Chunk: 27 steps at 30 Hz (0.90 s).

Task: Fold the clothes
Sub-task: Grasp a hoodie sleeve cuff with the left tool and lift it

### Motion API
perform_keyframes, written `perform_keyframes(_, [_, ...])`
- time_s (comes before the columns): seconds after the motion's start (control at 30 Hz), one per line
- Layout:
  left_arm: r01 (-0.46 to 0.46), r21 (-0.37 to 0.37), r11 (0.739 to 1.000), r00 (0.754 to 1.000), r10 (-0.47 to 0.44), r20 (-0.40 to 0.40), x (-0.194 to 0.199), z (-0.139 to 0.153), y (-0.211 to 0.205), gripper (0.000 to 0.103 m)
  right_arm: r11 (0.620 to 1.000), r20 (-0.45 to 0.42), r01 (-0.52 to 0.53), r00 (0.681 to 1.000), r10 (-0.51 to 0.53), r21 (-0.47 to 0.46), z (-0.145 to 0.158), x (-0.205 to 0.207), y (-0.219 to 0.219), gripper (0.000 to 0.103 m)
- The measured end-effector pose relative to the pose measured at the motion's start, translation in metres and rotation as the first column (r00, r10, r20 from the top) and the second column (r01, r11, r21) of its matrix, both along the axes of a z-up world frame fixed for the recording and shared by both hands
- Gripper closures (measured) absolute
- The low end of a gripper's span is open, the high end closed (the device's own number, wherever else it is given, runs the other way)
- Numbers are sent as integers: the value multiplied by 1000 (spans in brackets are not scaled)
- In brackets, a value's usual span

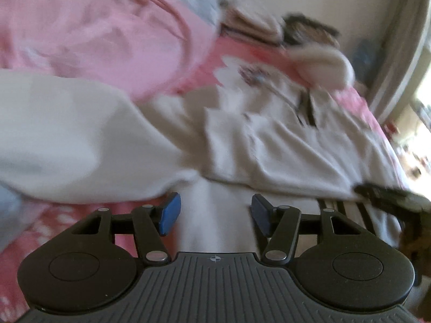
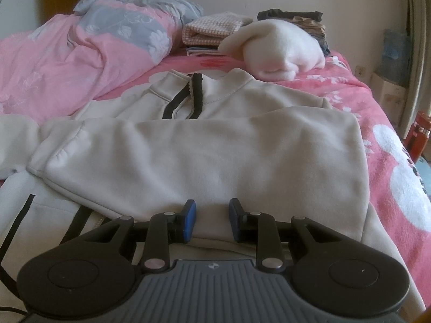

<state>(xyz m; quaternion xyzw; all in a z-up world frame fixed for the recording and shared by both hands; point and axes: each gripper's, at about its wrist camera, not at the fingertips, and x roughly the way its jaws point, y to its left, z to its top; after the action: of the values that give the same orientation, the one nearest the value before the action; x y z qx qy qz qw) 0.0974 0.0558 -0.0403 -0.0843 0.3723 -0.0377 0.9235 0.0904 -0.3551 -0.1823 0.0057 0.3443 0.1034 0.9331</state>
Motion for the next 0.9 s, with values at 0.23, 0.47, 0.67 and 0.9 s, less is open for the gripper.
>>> perform_keyframes(0.23, [-395,20,919,890,377,259,-41,19,63,45,1000,4,0,1000,0,-11,0,-1,1,75])
perform_keyframes(0.47, [-656,-97,749,689,646,330,-48,32,129,42,1000,5,2,1000,-2,-19,0,-1,2,75])
perform_keyframes(0.67, [-704,-165,691,623,712,324,-47,28,140,32,1000,7,3,1000,-2,-24,0,-1,3,75])
perform_keyframes(0.9, [-714,-177,677,579,714,394,-42,21,145,22,1000,9,1,1000,-1,-30,0,-2,4,75])
